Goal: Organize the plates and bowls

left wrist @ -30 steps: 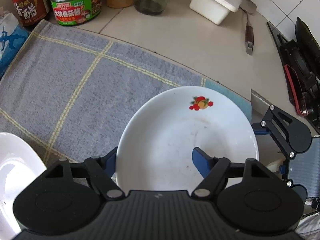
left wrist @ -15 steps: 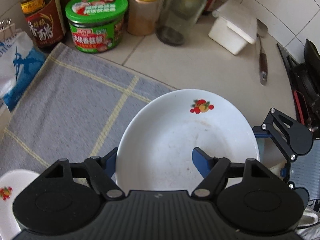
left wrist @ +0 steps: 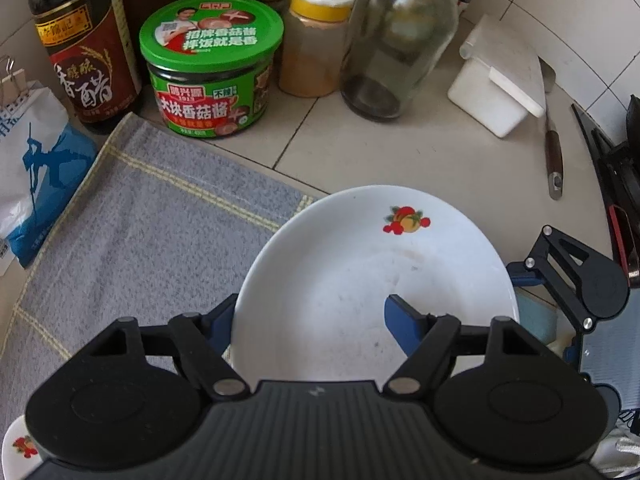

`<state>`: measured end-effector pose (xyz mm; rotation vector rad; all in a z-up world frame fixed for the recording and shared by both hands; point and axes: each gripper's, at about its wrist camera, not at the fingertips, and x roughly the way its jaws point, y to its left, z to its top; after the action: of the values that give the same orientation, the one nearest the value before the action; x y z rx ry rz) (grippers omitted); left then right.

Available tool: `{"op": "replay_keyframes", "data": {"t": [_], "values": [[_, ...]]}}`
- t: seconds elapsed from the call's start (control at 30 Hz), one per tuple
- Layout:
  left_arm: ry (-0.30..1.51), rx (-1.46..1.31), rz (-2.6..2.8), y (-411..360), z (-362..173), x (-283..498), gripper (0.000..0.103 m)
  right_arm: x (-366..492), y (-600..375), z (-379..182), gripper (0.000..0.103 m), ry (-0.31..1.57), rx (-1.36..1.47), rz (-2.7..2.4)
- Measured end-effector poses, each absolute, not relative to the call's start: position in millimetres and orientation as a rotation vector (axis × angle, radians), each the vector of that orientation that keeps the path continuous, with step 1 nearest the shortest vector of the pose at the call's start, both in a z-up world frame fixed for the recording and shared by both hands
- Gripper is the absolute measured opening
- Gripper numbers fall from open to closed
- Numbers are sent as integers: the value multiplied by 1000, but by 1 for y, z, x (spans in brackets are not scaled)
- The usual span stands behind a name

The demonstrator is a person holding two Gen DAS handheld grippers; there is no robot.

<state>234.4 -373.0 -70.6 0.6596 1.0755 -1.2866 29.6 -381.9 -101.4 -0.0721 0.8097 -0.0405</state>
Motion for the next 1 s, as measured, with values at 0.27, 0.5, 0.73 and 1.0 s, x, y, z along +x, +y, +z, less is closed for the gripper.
{"op": "replay_keyframes", "data": {"t": [0.27, 0.5, 0.73, 1.0], "values": [[1079, 652, -1288, -379, -77, 237, 75, 32, -386, -104, 103, 813, -42, -46], [1065, 649, -1281, -378, -75, 236, 77, 31, -386, -105, 103, 807, -38, -44], [978, 663, -1206, -367, -56, 230, 82, 25, -386, -103, 103, 837, -15, -66], [886, 665, -1161, -335, -28, 207, 82, 0, -370, -100, 103, 896, -16, -126]]}}
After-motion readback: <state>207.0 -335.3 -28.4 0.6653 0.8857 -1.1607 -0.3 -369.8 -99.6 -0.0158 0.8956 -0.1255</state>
